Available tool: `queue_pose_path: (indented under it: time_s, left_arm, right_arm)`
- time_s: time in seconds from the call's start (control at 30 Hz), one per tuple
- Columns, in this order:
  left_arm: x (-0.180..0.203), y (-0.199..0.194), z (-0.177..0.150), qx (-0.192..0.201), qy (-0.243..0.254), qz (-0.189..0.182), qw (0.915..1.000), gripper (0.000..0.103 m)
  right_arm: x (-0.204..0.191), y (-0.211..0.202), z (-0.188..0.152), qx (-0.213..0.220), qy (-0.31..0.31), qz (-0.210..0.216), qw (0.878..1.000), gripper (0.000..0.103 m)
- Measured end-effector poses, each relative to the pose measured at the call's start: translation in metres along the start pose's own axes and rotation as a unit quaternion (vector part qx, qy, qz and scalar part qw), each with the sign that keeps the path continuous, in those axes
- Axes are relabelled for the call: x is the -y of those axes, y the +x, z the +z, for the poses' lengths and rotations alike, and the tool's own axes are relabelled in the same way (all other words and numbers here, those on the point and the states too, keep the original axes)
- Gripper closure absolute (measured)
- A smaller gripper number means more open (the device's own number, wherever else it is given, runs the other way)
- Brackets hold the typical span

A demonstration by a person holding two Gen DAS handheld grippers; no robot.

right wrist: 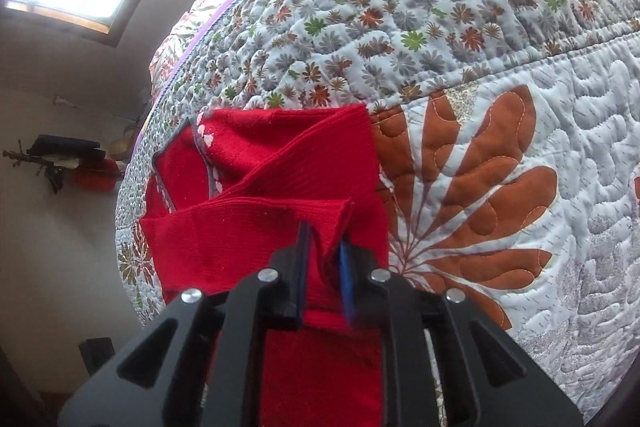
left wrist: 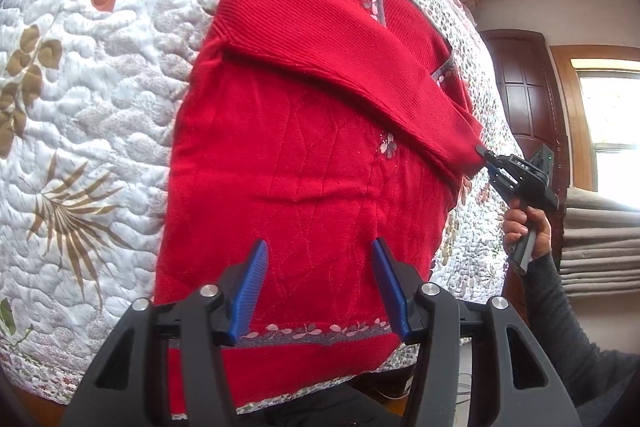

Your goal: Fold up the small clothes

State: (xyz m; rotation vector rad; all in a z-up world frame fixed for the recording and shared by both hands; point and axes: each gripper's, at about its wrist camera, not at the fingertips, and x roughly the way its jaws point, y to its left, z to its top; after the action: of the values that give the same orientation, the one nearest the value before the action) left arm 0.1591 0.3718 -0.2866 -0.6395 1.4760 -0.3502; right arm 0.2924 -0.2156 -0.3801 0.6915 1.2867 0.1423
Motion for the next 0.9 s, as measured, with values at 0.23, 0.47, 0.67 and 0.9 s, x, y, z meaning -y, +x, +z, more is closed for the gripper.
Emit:
queue_pose_path:
  time_s: [0.23, 0.47, 0.67, 0.9]
  left_arm:
    - [0.003, 0.005, 0.002, -0.005, 0.002, -0.003, 1.0, 0.05]
    - [-0.004, 0.009, -0.003, -0.014, -0.005, 0.006, 0.9999, 0.05]
    - [-0.015, 0.003, -0.014, -0.019, -0.014, 0.01, 0.9997, 0.044]
    - [-0.032, 0.009, -0.028, -0.032, -0.028, 0.022, 0.9988, 0.043]
  right_arm:
    - [0.018, -0.01, 0.007, 0.011, 0.03, 0.0, 0.999, 0.079]
    - [0.014, -0.007, 0.006, 0.015, 0.01, -0.037, 0.999, 0.084]
    - [0.003, -0.032, -0.021, 0.026, 0.01, -0.002, 1.0, 0.084]
    - [0.004, 0.003, -0.028, -0.015, 0.005, -0.018, 1.0, 0.084]
